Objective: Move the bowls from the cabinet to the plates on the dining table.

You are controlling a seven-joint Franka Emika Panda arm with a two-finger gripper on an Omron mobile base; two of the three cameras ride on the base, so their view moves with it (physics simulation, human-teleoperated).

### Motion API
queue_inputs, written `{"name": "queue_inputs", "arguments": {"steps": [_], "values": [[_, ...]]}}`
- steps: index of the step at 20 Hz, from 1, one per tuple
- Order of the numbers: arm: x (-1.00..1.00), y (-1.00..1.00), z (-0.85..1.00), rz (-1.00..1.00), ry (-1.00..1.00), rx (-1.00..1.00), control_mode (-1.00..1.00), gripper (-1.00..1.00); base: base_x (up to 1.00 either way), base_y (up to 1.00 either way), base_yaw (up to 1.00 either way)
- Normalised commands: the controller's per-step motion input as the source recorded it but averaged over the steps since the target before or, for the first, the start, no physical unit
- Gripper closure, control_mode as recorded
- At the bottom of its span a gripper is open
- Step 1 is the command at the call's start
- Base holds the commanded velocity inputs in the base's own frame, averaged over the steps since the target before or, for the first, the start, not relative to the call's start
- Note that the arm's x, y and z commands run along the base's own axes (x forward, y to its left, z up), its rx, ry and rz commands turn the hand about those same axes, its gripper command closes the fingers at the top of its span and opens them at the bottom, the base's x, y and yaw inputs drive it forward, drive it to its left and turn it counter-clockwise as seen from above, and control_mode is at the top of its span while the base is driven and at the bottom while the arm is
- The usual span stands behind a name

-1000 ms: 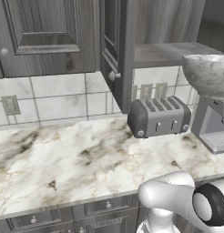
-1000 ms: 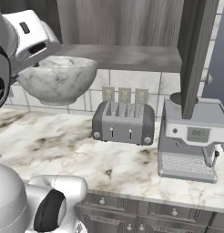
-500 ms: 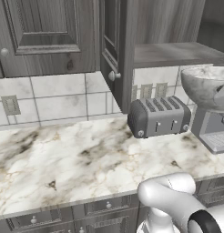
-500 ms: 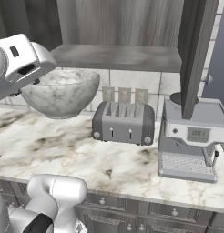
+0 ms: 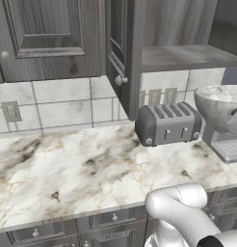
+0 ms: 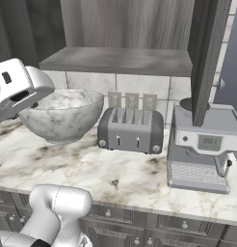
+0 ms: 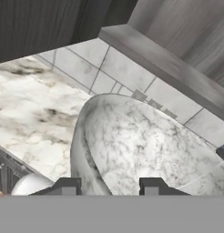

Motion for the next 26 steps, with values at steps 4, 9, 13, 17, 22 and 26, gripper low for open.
{"name": "queue_inputs", "arguments": {"steps": [4,9,13,17,22,26], "values": [[-0.42,0.0,-0.04,0.0,0.1,0.0,-1.0,1.0,0.0,0.0,0.0],[-0.3,0.0,-0.13,0.0,0.06,0.0,-1.0,1.0,0.0,0.0,0.0],[-0.27,0.0,-0.23,0.0,0.02,-0.01,-1.0,1.0,0.0,0.0,0.0],[-0.07,0.0,-0.47,0.0,0.0,-0.03,-1.0,1.0,0.0,0.0,0.0],[0.0,0.02,-0.6,0.0,0.0,-0.05,-1.0,1.0,0.0,0.0,0.0],[0.0,0.0,-0.16,0.0,0.0,-0.03,-1.0,1.0,0.0,0.0,0.0]]}}
